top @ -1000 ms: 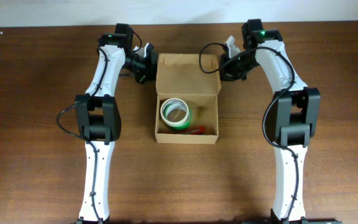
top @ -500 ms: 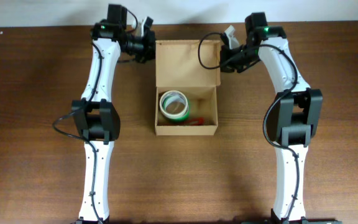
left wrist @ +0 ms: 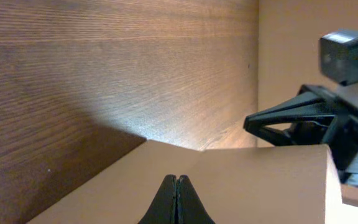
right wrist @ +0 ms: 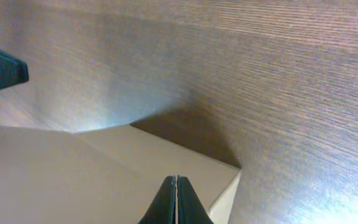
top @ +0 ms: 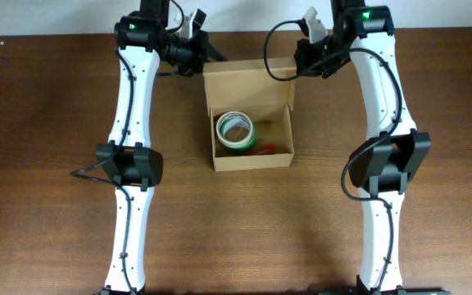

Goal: Pack container

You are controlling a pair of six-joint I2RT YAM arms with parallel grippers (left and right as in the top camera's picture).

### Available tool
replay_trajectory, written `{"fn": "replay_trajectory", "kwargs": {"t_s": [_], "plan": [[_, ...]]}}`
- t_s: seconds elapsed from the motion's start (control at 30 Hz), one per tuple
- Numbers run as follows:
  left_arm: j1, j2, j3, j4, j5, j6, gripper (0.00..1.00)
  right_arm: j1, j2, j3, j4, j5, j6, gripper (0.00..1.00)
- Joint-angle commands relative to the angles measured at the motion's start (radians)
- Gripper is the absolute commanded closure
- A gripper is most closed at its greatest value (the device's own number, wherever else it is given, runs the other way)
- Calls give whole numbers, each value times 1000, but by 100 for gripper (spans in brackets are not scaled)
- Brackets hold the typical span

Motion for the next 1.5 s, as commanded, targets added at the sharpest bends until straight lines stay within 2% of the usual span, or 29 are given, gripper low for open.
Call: {"fn": "replay_trajectory", "kwargs": {"t_s": [0.0,0.33,0.6,0.77,0.87,0.97,1.03,1.17,1.3,1.47], "plan": [[-15,-32,19,-52,-66,70,98,44,-51,67,-38,87,-32,96],[-55,-149,19,-229,-298,142,98,132,-116,111,-149,315,-53,96],[-86,-289,18,-248,-448,142,99,212,-230,110,-246,491,-49,96],[-109,-434,17,-248,-611,162,99,224,-365,74,-257,567,-30,96],[-122,-563,15,-248,-731,179,99,224,-503,6,-249,595,-15,96],[-126,-672,6,-248,-824,195,98,224,-670,-144,-214,634,-11,96],[-126,-768,-35,-248,-890,195,98,224,-829,-335,-161,680,-11,96],[-126,-903,-185,-248,-922,211,98,224,-1025,-647,-76,719,20,96],[-127,-961,-423,-248,-921,227,98,224,-1043,-875,-29,682,97,96],[-143,-958,-760,-161,-908,239,98,224,-979,-1073,224,477,129,96]]}}
